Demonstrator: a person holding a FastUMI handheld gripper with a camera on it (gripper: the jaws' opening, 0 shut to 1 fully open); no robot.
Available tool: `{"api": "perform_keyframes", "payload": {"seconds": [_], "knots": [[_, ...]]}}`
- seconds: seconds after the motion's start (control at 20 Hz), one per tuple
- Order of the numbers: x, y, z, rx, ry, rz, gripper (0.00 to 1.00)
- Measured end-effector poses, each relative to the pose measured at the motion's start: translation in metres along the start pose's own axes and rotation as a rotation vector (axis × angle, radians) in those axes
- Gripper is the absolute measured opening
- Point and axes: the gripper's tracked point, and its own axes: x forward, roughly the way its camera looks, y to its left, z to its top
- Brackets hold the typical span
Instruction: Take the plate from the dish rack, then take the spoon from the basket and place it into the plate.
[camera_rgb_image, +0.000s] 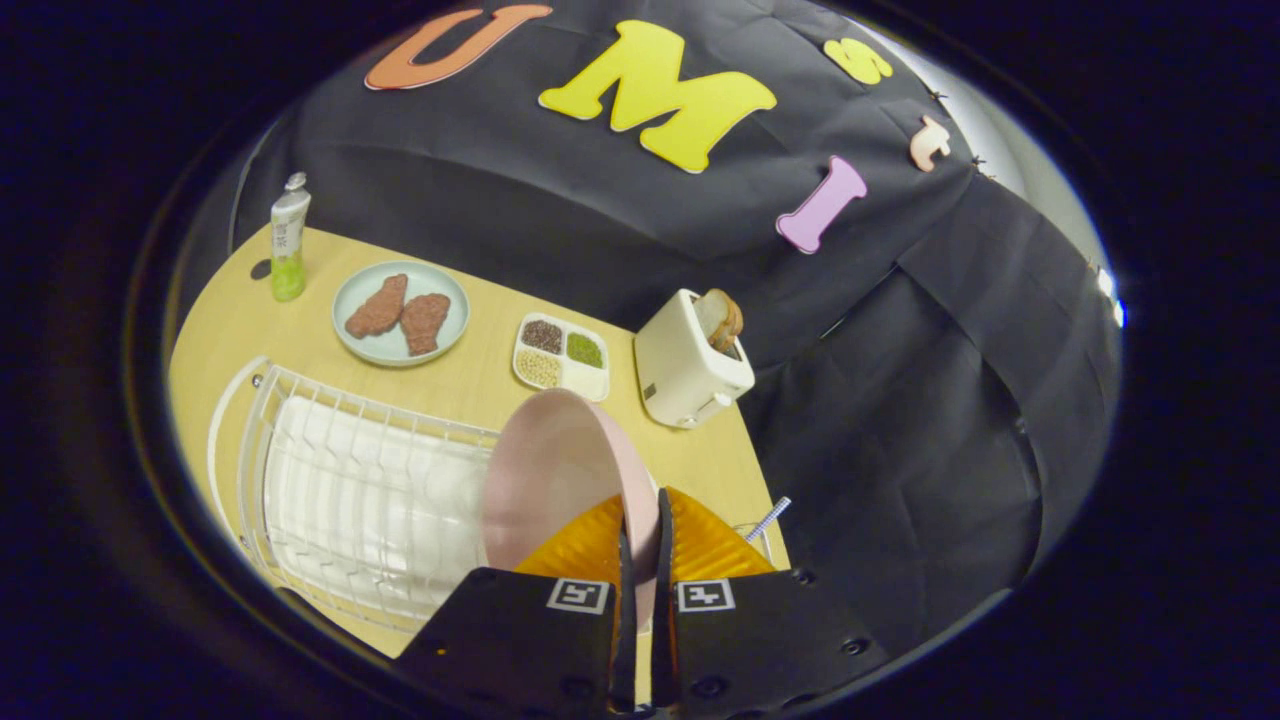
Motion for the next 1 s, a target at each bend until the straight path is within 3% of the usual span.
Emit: {"api": "perform_keyframes", "payload": {"seconds": [0.25,0.5,0.8,1.0], "knots": [[-0.009,-0.034,-0.013,0.094,-0.052,0.094,0.11],[-0.020,-0.066,-0.049,0.204,-0.074,0.259,0.11],[-0.042,-0.075,-0.123,0.281,-0.098,0.499,0.11],[-0.039,-0.072,-0.184,0.313,-0.082,0.593,0.11]]}}
